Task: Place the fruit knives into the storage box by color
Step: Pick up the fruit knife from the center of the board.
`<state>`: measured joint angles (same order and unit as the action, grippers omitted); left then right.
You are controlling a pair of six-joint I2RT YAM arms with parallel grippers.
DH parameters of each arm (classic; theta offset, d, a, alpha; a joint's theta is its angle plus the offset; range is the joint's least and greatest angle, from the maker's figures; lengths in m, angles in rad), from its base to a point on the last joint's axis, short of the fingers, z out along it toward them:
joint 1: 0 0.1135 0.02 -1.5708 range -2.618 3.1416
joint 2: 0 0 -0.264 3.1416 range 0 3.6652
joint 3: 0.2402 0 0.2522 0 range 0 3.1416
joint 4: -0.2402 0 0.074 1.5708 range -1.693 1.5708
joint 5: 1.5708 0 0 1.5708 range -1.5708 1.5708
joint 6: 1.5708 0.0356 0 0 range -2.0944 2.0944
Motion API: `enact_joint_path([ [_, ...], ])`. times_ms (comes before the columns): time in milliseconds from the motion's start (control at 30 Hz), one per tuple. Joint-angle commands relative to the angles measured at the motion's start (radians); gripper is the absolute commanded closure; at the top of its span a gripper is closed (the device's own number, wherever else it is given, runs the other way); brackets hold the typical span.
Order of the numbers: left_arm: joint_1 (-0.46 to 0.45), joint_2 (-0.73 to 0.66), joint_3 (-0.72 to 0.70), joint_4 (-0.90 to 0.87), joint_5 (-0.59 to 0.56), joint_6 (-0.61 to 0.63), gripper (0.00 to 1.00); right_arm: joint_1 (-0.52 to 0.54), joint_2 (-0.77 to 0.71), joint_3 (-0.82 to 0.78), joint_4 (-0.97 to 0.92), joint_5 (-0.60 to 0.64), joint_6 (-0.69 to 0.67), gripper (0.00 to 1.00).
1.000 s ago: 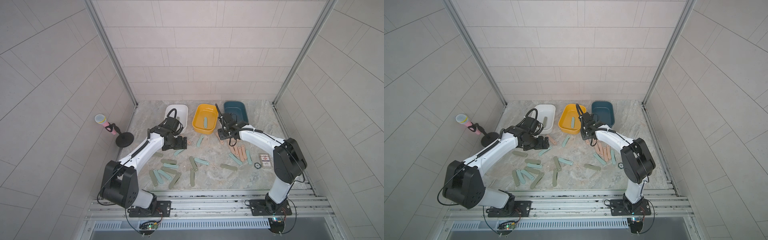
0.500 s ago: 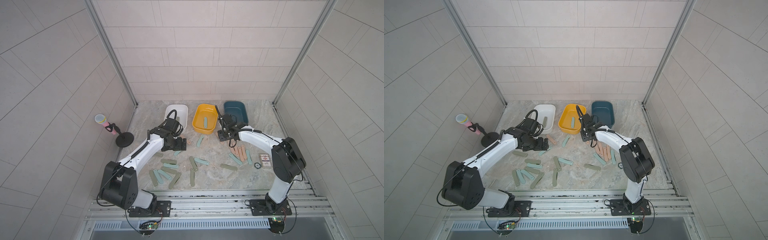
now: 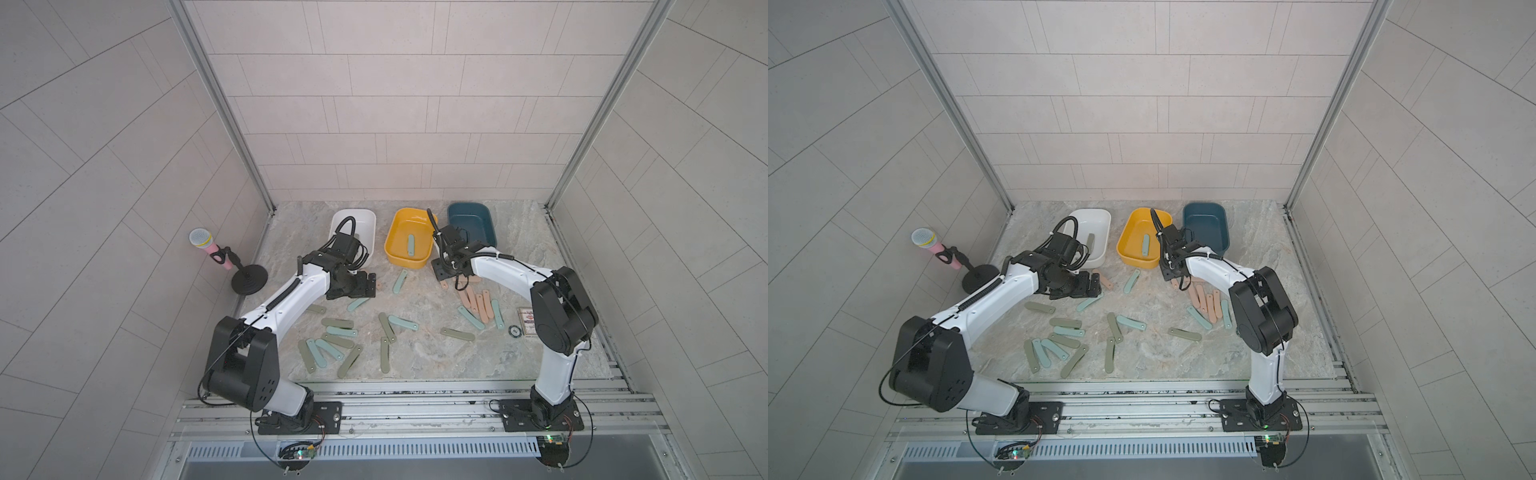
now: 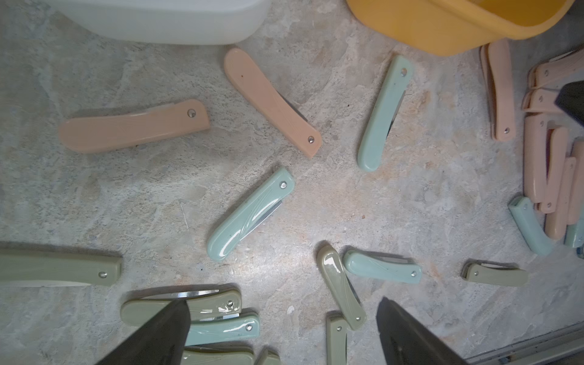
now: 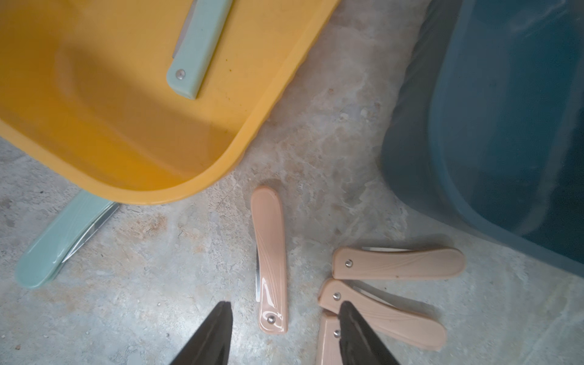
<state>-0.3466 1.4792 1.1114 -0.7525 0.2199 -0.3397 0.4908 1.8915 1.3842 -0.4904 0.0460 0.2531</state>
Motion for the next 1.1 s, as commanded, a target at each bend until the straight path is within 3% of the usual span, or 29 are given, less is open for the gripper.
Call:
enact_joint_path([
  [0, 0.010, 0.003, 0.029, -0.014, 0.003, 0.010, 0.00, 0.001, 0.035, 0.043, -0.015, -0.028, -0.012, 0.42],
  [500, 0.065, 0.000, 0.042, -0.024, 0.027, -0.013, 0.00, -0.001, 0.169, 0.099, 0.004, -0.047, 0.002, 0.43],
  [1067, 0.065, -0.019, 0.011, -0.022, 0.010, -0.008, 0.00, -0.016, 0.268, 0.130, 0.021, -0.003, 0.049, 0.56],
])
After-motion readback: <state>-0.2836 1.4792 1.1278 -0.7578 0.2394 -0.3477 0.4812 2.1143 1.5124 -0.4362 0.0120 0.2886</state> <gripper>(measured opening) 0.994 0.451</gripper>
